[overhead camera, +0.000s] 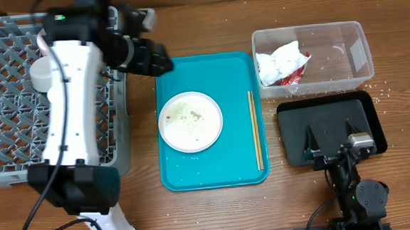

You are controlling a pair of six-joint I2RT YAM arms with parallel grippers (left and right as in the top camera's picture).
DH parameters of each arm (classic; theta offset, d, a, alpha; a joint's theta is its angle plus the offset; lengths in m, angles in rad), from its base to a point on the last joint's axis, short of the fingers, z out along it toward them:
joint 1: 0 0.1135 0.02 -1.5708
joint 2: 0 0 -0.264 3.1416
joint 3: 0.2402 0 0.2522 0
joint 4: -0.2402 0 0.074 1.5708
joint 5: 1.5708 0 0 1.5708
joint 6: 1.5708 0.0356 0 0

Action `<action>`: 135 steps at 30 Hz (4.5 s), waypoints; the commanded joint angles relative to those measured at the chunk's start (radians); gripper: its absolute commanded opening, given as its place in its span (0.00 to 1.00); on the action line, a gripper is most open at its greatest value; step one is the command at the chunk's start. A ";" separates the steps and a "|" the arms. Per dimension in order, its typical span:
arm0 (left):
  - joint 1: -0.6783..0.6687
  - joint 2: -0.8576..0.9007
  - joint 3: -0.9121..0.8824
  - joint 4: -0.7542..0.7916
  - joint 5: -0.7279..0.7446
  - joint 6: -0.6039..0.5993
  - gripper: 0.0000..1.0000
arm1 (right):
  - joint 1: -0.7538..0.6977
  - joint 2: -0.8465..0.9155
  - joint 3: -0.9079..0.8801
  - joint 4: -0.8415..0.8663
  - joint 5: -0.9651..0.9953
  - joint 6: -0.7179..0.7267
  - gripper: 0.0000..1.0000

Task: Sort waste into correct bins and load items into the dishwasher

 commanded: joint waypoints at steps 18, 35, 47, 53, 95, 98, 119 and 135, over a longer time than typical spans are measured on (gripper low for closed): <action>0.180 0.024 0.006 0.232 -0.510 -0.456 1.00 | 0.007 -0.007 -0.010 0.006 0.006 -0.003 1.00; 0.359 0.024 0.006 0.226 -0.514 -0.481 1.00 | 0.008 -0.007 -0.010 0.693 -0.231 0.098 1.00; 0.374 0.024 0.006 0.255 -0.532 -0.531 1.00 | 0.008 0.253 0.384 0.628 -0.359 0.062 1.00; 0.374 0.024 0.006 0.255 -0.532 -0.531 1.00 | 0.008 0.703 0.880 0.184 -0.648 -0.027 1.00; 0.369 0.024 0.006 0.255 -0.532 -0.531 1.00 | 0.592 2.030 1.626 -0.750 0.183 0.368 0.75; 0.369 0.024 0.006 0.255 -0.532 -0.531 1.00 | 0.589 2.069 1.626 -0.769 0.173 0.364 0.72; 0.369 0.024 0.006 0.255 -0.532 -0.531 1.00 | 0.560 2.114 1.519 -0.780 0.210 0.406 0.52; 0.369 0.024 0.006 0.255 -0.532 -0.531 1.00 | 0.553 2.111 1.765 -1.023 0.470 0.496 0.56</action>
